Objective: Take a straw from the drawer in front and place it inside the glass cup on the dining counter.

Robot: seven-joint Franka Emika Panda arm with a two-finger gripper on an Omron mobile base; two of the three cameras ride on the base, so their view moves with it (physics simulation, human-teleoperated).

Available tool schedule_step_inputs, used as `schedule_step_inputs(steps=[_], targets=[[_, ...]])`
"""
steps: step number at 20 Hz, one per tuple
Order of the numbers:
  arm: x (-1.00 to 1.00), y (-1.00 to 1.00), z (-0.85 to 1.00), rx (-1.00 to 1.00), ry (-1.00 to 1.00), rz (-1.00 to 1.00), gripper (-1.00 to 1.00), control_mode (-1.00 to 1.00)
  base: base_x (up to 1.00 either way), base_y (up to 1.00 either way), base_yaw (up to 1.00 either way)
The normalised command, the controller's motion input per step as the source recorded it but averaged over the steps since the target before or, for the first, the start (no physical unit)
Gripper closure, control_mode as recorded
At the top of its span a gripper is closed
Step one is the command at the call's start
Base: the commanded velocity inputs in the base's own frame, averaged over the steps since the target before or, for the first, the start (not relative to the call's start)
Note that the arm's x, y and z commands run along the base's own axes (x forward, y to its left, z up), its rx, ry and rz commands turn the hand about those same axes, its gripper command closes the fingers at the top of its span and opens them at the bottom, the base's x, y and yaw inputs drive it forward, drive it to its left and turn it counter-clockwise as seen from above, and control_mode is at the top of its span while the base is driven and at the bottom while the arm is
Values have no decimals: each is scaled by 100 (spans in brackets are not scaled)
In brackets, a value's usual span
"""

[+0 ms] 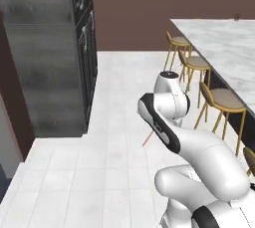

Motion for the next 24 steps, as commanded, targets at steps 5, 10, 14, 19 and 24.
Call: schedule_step_inputs(steps=[5, 10, 14, 19, 24], targets=[[0, 0, 0, 0, 0, 0, 100, 100, 89, 7, -46], [0, 0, 0, 0, 0, 0, 100, 100, 96, 18, -33], [0, 0, 0, 0, 0, 0, 100, 100, 100, 23, -13], [0, 0, 0, 0, 0, 0, 100, 100, 100, 22, -3], [0, 0, 0, 0, 0, 0, 100, 100, 100, 14, 0]])
